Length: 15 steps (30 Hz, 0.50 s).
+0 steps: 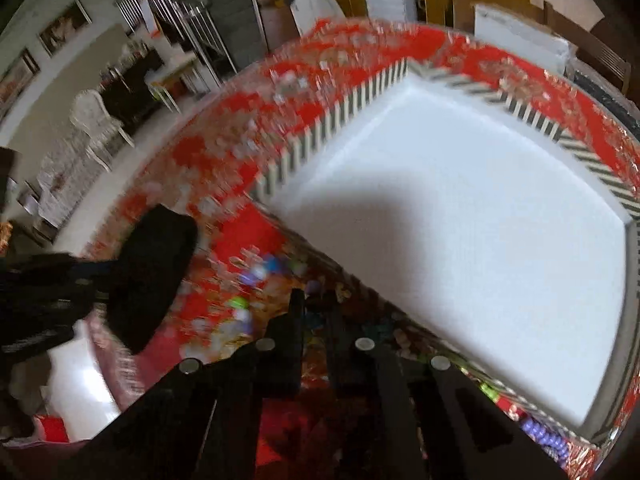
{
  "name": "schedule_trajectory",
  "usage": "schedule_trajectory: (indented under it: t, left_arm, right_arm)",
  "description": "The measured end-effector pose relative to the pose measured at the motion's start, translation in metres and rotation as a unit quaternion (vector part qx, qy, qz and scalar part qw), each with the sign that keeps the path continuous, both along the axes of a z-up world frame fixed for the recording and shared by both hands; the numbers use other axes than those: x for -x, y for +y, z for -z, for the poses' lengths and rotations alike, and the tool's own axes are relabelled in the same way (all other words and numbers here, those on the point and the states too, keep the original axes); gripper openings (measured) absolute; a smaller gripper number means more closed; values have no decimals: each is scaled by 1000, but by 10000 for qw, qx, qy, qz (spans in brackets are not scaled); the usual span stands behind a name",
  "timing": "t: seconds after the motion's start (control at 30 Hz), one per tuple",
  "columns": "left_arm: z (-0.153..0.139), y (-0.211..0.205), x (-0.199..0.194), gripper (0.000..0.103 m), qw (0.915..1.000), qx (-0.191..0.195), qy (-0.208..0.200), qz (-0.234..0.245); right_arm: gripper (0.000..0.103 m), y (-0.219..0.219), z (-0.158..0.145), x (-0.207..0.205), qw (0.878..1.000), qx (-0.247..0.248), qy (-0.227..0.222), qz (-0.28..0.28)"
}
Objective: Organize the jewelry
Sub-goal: 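Grasp the black pouch with the left tool while the right tool grasps the multicolor bead bracelet, then lower the bracelet into the tray with the right tool while the left tool sets the pouch inside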
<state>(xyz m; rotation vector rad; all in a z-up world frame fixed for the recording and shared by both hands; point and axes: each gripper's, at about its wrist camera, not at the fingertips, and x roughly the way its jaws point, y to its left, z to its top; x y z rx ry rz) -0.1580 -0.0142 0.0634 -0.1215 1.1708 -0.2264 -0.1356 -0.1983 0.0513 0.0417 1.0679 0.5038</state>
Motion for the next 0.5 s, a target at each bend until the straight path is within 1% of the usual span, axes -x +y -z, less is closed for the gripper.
schedule_trajectory:
  t: [0.1, 0.17, 0.27, 0.33, 0.4, 0.5]
  left_arm:
    - [-10, -5, -4, 1, 9999, 27, -117, 18]
    - [-20, -13, -7, 1, 9996, 60, -257, 102]
    - [-35, -27, -14, 1, 9986, 120, -452, 258]
    - [-44, -37, -19, 1, 9975, 135, -575, 381]
    - [-51, -51, -27, 1, 9959, 144, -695, 555]
    - [-55, -72, -40, 1, 9936, 140, -789, 794]
  right_arm:
    - [9, -11, -29, 11, 9995, -51, -305, 42]
    - [9, -21, -46, 17, 9989, -115, -437, 118]
    - [9, -42, -71, 24, 9970, -71, -706, 293]
    - [9, -59, -81, 26, 9954, 5, -814, 499]
    - [9, -76, -88, 25, 9937, -38, -844, 733]
    - [9, -101, -89, 24, 9901, 85, -886, 1083]
